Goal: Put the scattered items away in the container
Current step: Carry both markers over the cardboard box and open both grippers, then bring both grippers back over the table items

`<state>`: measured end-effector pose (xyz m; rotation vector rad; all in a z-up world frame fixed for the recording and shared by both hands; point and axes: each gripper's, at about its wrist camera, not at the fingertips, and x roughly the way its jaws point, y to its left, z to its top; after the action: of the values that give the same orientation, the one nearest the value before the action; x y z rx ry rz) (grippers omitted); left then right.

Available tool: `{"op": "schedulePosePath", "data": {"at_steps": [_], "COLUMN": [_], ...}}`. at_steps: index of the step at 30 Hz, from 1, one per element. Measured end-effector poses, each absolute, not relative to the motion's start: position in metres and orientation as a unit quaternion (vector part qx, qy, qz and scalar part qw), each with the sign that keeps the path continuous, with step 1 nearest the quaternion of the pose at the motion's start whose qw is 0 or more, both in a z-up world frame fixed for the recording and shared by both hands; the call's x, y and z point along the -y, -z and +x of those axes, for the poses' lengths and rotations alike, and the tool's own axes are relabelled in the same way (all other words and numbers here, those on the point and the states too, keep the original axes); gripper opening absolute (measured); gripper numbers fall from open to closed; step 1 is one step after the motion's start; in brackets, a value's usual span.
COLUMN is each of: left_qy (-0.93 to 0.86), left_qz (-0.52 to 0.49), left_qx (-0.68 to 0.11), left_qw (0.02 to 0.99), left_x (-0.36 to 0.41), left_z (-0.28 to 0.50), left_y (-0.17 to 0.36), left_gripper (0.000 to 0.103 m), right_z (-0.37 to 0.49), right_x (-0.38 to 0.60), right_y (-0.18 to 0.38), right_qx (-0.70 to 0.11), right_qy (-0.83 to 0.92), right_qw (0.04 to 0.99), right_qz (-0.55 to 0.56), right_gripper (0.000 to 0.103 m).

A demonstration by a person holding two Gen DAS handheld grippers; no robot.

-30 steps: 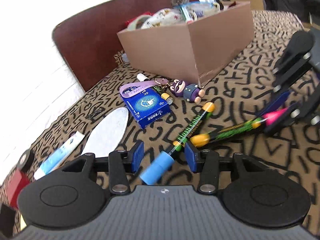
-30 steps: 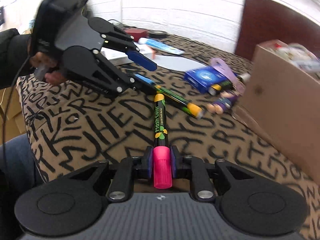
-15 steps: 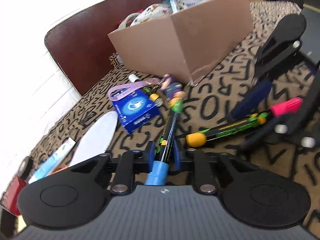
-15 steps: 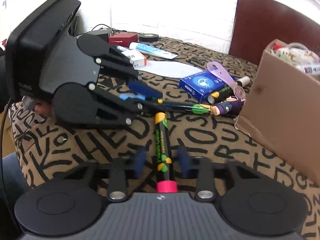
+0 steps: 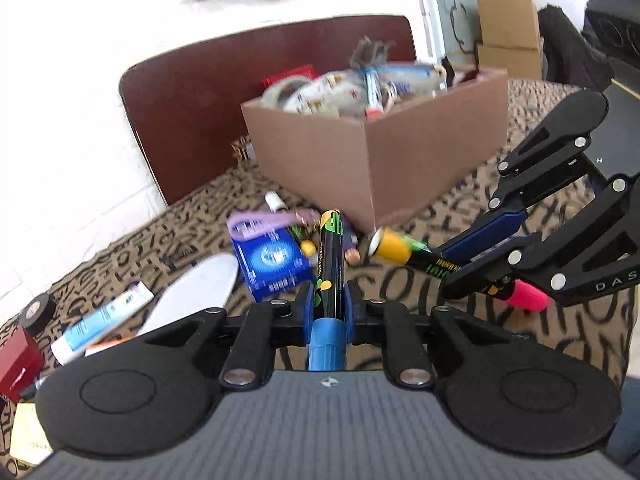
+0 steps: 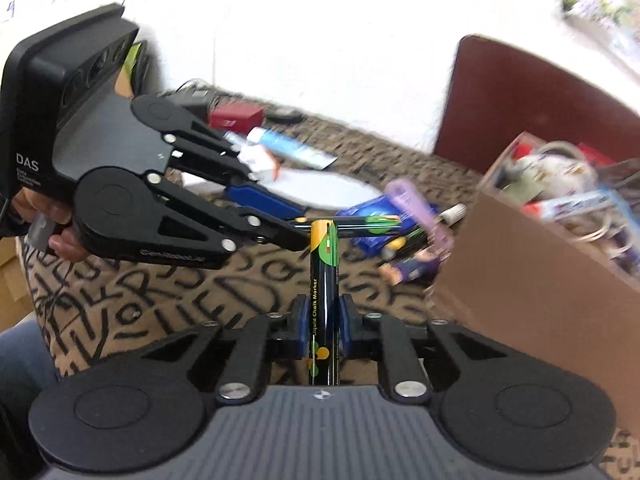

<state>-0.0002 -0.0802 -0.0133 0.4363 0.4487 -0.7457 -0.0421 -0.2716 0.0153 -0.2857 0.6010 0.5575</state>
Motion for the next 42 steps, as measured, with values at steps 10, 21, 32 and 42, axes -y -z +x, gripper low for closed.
{"op": "schedulePosePath", "data": {"at_steps": [10,21,32,42], "left_qy": [0.397,0.405,0.385,0.403], "left_qz": [0.199,0.201,0.211,0.166], "left_qx": [-0.137,-0.167,-0.179,-0.153], "left_qw": [0.885,0.876,0.881,0.887], "left_x": [0.159,0.276,0.284,0.259], "left_z": [0.023,0.106,0.119,0.1], "left_y": [-0.055,-0.055,-0.042,-0.061], "left_gripper": [0.012,0.012,0.017,0.06], "right_z": [-0.024,0.053,0.078,0.044], "right_x": [0.351,0.454,0.464,0.455], "right_y": [-0.087,-0.084,-0.065,-0.085], "right_qx": [-0.216,-0.241,-0.254,-0.232], "right_qy": [-0.182,-0.062,-0.043,-0.01], "right_qw": [0.956,0.968,0.966,0.972], "right_qz": [-0.084,-0.028,-0.012,-0.033], "right_gripper": [0.015,0.015,0.044,0.073]}}
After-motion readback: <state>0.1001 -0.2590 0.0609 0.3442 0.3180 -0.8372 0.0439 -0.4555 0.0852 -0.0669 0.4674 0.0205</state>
